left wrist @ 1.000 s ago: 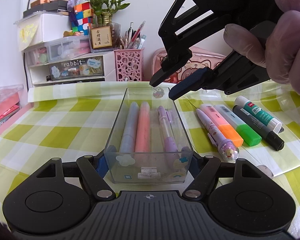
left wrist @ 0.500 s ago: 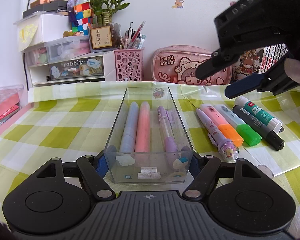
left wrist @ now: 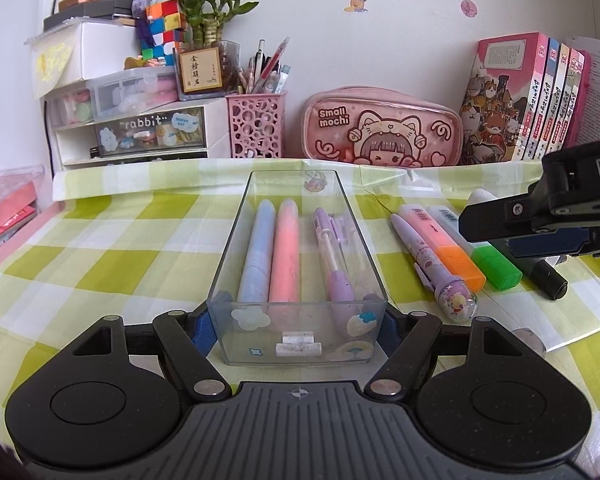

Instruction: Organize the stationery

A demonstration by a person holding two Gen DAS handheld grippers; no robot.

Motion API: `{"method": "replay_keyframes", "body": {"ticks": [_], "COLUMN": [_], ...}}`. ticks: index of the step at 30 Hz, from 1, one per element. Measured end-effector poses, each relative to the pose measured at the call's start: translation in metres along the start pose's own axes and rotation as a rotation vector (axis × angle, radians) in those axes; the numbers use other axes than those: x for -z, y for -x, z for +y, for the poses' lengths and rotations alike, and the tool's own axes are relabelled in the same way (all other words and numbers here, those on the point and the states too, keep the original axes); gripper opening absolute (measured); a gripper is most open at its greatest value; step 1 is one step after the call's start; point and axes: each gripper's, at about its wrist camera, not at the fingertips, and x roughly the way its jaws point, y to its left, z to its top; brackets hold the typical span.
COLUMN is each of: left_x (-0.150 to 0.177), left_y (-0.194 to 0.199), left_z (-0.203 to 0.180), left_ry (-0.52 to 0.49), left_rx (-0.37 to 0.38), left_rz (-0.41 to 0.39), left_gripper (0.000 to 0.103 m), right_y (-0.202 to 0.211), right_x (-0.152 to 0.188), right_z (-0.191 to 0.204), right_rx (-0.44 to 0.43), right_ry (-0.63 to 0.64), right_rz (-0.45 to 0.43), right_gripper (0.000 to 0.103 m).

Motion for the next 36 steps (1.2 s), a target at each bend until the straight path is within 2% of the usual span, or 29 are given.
{"method": "replay_keyframes", "body": {"ticks": [6,8,16,20,26,36], "left_x": [-0.001,-0.001,0.0,0.0,0.0,0.0], "left_y": [-0.001,-0.001,0.0,0.0,0.0,0.0], "left_z": [0.001,0.002,0.002,0.002,0.002,0.001], "left_ry": [0.004,0.01,0.014,0.013,0.01,0.007], "left_rx": [0.001,-0.001,-0.004,-0.003,-0.004,-0.006], "left_rz": [0.002,-0.001,-0.004,-0.002,-0.001,0.0], "left_gripper": [0.073,0.073,0.073,0.073,0.073,0.073], "right_y": [-0.011,-0.014,-0.023,-0.025,-0.018,-0.019], "right_x": [0.007,0.009,0.015,0.016,0.012,0.004], "right_z": [0.002,0.0,0.0,0.0,-0.008,-0.014], "right_rx": [-0.047,-0.041,-0.037,-0.04,0.007,-0.033], "right_ry": [-0.05,-0.07,-0.106,-0.114,-0.126,-0.162], "right_rz": [0.059,0.075,0.114,0.102,0.093,0.129], "right_gripper": [0.053,0.04,0.022,0.021,0.02,0.022]}}
